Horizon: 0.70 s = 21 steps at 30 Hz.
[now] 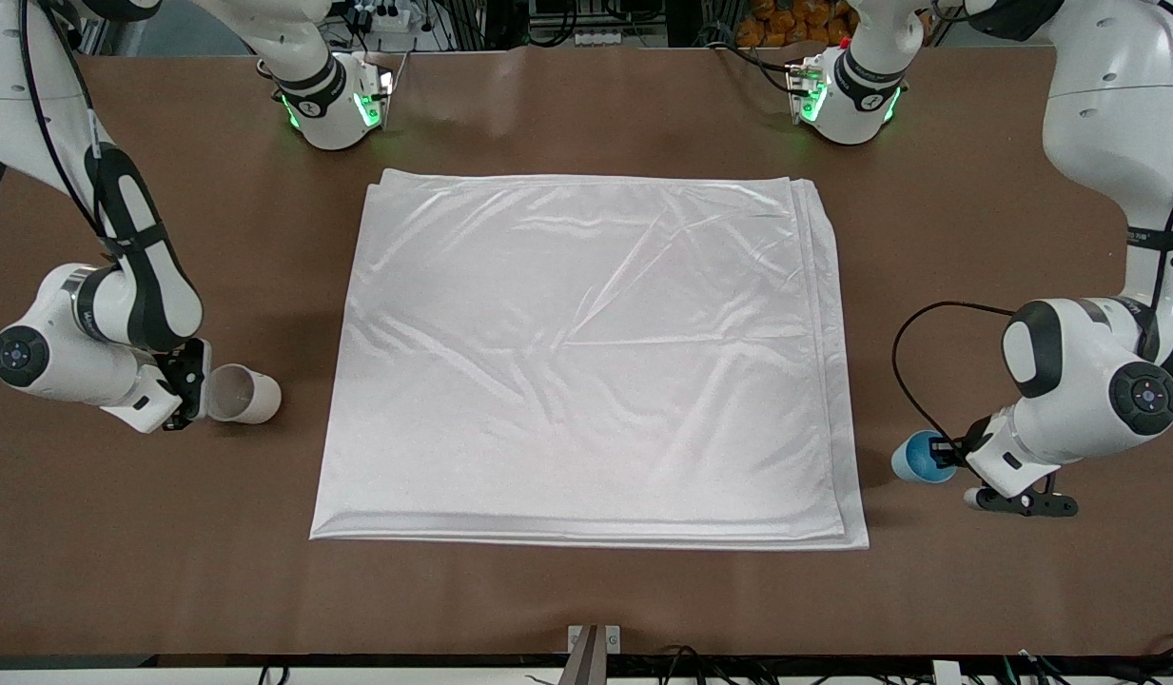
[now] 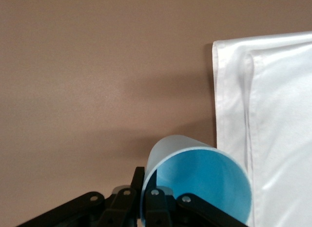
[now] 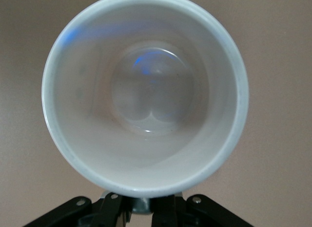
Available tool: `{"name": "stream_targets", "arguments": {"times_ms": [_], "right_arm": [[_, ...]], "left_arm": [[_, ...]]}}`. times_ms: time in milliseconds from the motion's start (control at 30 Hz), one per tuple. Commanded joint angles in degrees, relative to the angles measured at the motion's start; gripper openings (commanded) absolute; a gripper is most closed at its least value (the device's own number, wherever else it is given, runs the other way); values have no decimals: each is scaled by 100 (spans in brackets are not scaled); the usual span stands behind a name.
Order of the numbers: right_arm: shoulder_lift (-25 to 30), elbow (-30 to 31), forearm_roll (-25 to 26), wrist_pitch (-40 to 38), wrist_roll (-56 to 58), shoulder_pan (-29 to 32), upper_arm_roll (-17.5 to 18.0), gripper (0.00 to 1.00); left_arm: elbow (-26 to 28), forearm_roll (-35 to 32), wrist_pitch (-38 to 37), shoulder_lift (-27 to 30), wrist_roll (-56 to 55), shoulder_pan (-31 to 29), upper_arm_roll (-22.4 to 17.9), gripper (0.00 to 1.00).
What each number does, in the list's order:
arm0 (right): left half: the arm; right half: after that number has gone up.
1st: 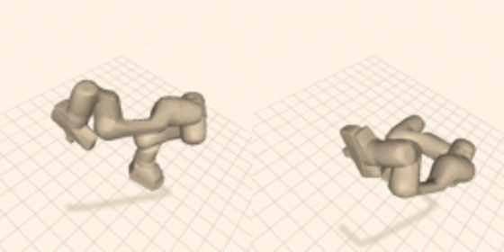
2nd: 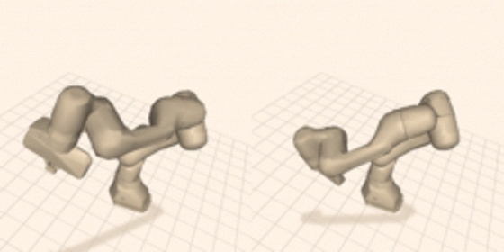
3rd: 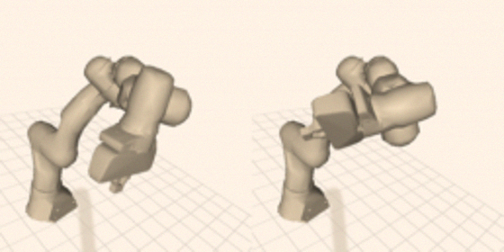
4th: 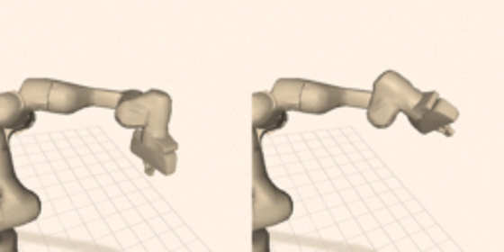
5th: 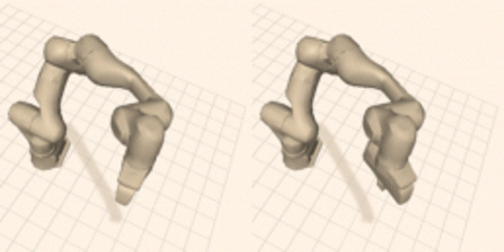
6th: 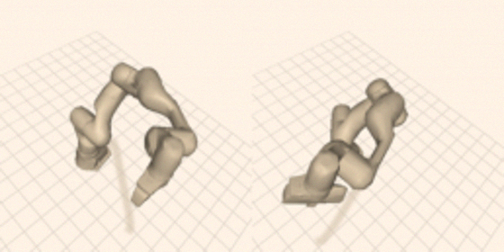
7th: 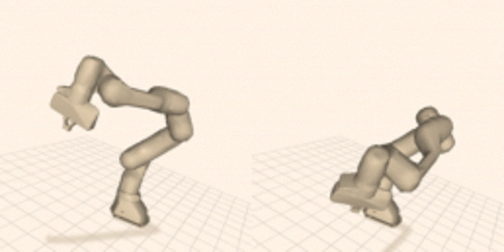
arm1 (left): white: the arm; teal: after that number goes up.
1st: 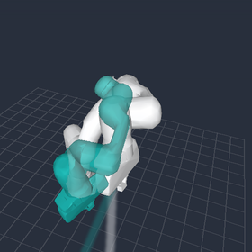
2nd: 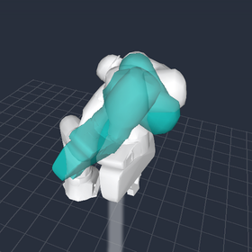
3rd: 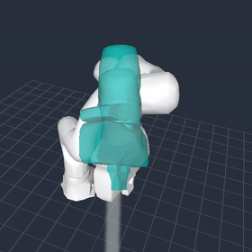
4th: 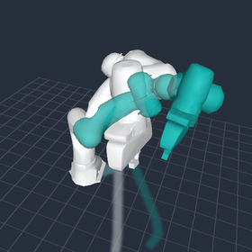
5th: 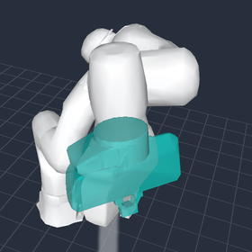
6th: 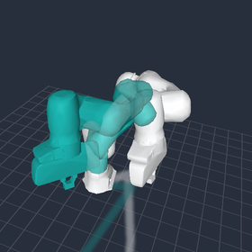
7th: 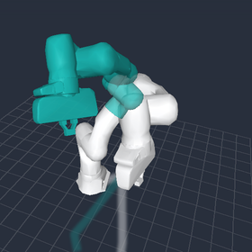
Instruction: Place blue cup into white mug on cloth
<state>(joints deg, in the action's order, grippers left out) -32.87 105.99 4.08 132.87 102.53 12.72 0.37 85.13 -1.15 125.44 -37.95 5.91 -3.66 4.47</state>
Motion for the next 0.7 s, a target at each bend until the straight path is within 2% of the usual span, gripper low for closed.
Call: {"name": "stream_targets", "arguments": {"times_ms": [0, 100, 267, 500, 667], "right_arm": [[26, -16, -21, 20, 118, 72, 103, 8], [96, -34, -30, -15, 109, 134, 208, 5], [421, -25, -56, -50, 92, 301, 595, 1], [580, 1, -451, -182, 39, 187, 648, 0], [764, 54, -540, -182, -75, -173, 639, 0]], "left_arm": [[47, -61, -345, 332, -125, 76, -7, 0], [56, -52, -406, 454, -125, 85, 1, 0], [48, -52, -687, 718, -134, 103, 45, 0], [47, -52, -951, 991, -231, 94, 212, 0], [47, -43, -1109, 1131, -231, 85, 256, 0]]}}
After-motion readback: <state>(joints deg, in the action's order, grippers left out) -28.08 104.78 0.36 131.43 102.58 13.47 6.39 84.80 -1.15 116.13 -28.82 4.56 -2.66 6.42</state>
